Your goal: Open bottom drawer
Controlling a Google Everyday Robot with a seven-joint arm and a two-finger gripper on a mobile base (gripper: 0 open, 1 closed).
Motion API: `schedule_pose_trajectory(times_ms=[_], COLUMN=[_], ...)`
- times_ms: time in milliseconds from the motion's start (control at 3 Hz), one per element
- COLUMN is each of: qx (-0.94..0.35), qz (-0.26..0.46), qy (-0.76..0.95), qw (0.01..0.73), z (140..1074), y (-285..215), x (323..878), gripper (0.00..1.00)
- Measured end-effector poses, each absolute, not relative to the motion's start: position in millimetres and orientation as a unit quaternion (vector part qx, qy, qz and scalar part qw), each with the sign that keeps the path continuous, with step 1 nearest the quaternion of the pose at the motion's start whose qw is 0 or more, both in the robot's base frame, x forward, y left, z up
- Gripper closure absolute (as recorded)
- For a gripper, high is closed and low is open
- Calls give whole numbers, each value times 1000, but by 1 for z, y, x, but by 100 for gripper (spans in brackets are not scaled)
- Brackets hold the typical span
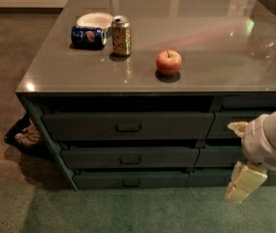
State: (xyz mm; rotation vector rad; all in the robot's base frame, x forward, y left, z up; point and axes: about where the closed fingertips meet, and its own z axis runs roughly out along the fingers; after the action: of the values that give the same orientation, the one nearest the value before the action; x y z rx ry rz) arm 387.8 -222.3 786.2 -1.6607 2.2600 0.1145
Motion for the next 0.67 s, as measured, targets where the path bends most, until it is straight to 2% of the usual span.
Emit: schedule_pose_trajectory(times_ms=[667], qx=[-604], qz=[29], qy=[784], qw=[139], z=[700], y=[-236], x=[384], gripper=[0])
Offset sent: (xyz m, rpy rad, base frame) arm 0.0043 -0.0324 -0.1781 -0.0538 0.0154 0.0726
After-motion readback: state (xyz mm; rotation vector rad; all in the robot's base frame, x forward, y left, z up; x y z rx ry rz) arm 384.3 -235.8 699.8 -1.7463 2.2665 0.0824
